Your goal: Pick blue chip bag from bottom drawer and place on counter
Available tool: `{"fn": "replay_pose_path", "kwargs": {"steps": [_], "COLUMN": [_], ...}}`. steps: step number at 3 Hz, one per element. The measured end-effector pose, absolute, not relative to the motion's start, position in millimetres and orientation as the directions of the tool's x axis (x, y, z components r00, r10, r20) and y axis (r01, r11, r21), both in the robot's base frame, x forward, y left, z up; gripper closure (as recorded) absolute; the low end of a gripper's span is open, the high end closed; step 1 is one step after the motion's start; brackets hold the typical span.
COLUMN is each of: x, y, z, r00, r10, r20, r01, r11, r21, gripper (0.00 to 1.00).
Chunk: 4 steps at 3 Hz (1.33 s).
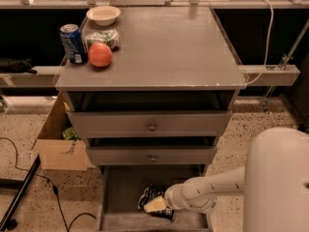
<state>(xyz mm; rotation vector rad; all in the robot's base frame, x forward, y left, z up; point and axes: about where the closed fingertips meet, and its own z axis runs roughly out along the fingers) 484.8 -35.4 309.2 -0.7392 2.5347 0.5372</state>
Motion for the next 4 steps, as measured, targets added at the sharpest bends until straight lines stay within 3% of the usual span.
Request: {"fn": "replay_pose_path", "kwargs": {"steps": [2,4], "x": [485.1,496.3], "y": [-21.1,8.8], "z": [263.9,168.4], "r00": [-0.811,-0.856], "r10": [-0.396,-0.410], "r20": [-0.431,-0.315], "r01": [-0.516,-0.457], "r11": [0.831,0.885], "r21": [0.209,0.090], "gripper": [0.00,0.00]}}
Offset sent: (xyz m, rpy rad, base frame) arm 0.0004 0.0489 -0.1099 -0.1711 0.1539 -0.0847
